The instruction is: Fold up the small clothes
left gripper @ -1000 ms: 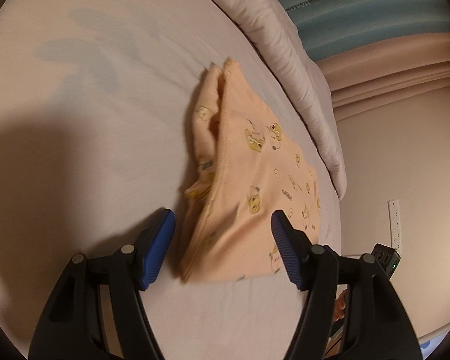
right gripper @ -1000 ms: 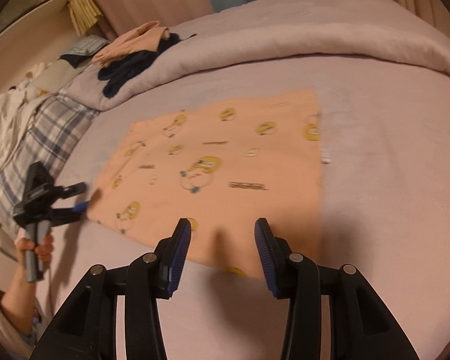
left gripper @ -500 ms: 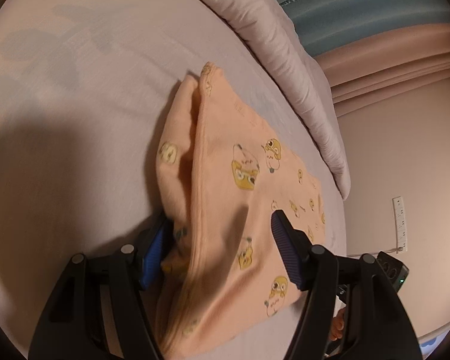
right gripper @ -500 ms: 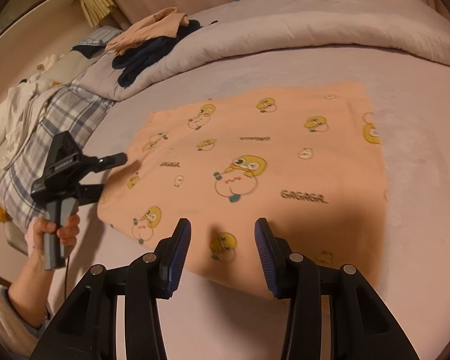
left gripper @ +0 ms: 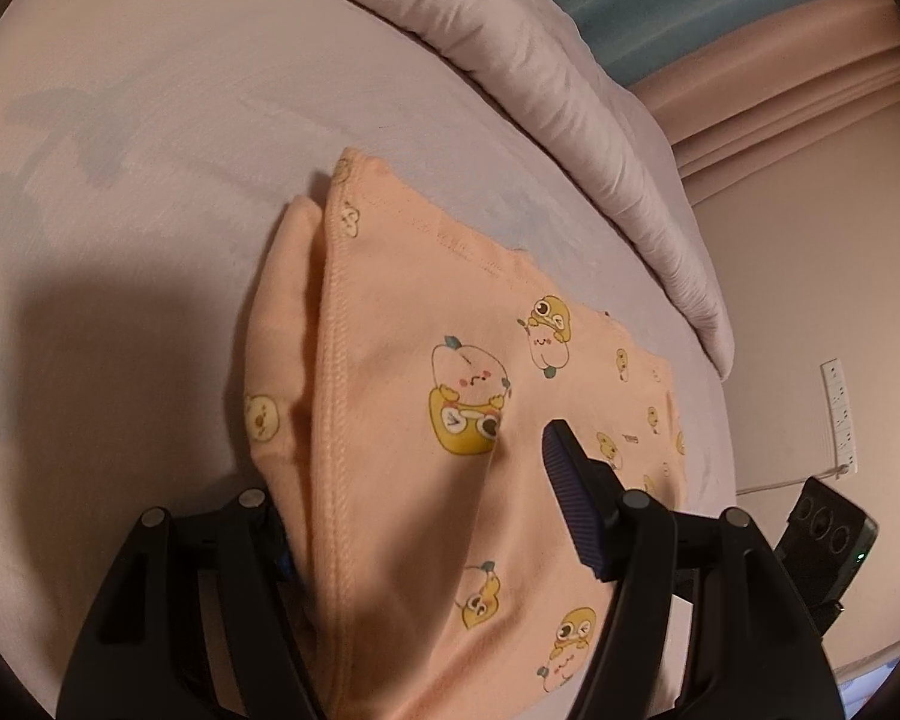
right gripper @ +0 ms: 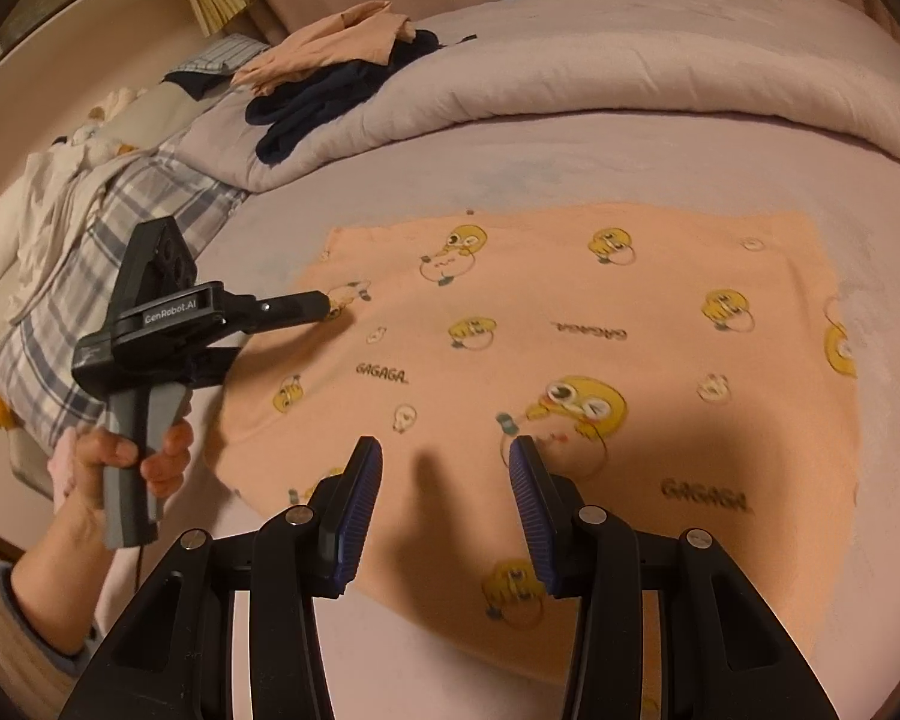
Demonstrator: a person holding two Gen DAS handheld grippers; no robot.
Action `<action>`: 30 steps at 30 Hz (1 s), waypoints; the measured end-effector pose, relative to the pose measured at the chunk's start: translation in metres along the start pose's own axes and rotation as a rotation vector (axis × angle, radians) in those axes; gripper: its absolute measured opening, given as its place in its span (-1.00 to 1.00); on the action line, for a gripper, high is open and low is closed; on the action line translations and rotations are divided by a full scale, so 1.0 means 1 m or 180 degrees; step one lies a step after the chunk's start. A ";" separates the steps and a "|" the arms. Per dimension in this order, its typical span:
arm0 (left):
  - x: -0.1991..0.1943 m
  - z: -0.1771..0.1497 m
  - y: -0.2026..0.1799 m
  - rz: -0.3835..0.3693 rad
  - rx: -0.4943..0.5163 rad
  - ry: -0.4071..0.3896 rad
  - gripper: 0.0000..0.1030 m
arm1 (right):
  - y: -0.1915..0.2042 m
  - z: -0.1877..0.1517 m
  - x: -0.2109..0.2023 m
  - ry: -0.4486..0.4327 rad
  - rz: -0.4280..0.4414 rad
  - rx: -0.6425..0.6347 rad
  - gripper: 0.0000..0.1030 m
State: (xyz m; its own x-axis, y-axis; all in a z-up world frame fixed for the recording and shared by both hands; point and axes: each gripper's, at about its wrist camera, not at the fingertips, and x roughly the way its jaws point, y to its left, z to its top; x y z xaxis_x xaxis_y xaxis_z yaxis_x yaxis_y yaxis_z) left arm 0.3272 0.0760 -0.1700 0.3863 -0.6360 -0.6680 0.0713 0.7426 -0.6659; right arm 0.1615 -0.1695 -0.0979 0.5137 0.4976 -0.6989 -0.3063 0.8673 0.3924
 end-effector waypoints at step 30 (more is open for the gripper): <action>0.013 -0.006 -0.025 0.0920 0.0591 -0.0018 -0.40 | 0.038 0.022 0.038 0.0249 -0.0530 -0.0513 -0.25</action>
State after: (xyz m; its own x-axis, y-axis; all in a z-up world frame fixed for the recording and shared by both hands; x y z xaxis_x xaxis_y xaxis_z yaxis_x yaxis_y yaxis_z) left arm 0.3251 0.0483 -0.1643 0.4200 -0.3928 -0.8181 0.1240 0.9179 -0.3771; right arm 0.1876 -0.1175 -0.0965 0.5062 0.3400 -0.7926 -0.3496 0.9210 0.1718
